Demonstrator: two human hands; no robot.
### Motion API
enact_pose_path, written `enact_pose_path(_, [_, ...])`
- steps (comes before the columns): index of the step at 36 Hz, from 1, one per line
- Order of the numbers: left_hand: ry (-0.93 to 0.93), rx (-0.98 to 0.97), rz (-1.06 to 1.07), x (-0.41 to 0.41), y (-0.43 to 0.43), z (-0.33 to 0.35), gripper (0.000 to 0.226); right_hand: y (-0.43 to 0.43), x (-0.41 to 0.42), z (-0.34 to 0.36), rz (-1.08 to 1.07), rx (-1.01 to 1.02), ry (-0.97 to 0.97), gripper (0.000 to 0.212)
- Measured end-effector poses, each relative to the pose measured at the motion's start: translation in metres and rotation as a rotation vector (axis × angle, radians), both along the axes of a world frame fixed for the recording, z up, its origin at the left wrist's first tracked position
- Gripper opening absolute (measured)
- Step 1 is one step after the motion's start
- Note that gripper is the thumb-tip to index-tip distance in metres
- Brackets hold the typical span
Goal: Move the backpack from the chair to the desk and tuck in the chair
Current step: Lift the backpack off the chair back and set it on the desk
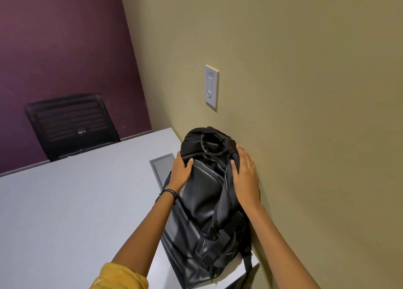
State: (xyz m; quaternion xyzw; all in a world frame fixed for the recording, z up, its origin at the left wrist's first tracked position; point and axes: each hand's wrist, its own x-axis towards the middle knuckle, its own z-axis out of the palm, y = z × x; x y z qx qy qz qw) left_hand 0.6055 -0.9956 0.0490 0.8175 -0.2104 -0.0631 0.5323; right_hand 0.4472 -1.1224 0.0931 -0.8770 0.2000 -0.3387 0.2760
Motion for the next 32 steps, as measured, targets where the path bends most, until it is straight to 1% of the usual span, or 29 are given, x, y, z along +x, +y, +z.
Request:
enact_pose_path(4, [-0.012,0.008,0.054,-0.008,0.006,0.0,0.048,0.009,-0.014,-0.003,0.01,0.062,-0.001,0.054])
enact_pose_path(7, [-0.026,0.036,0.072,-0.012,0.01,-0.003,0.054,0.021,-0.026,-0.013,0.034,0.066,0.008,0.071])
enact_pose_path(10, [0.006,0.05,0.066,-0.019,0.015,-0.009,0.063,0.036,-0.036,-0.028,0.074,0.044,0.023,0.09])
enact_pose_path(12, [0.036,0.048,0.054,-0.025,0.016,-0.014,0.066,0.042,-0.038,-0.036,0.102,0.051,0.033,0.095])
enact_pose_path(15, [0.071,0.083,0.071,-0.042,0.012,-0.019,0.07,0.04,-0.034,-0.038,0.117,0.038,0.062,0.09])
enact_pose_path(18, [0.059,0.077,0.065,-0.064,0.008,-0.026,0.069,0.031,-0.024,-0.037,0.112,-0.011,0.142,0.085])
enact_pose_path(21, [0.035,0.12,0.017,-0.088,0.004,-0.031,0.064,0.021,-0.013,-0.033,0.106,-0.043,0.208,0.085])
enact_pose_path(25, [0.027,0.129,-0.074,-0.118,0.0,-0.034,0.048,0.011,-0.01,-0.029,0.108,-0.065,0.245,0.085])
enact_pose_path(28, [0.069,0.125,-0.085,-0.136,0.002,-0.033,0.047,0.011,-0.014,-0.027,0.119,-0.066,0.26,0.085])
enact_pose_path(32, [0.113,0.083,-0.05,-0.153,0.004,-0.031,0.047,0.011,-0.021,-0.022,0.159,-0.048,0.282,0.086])
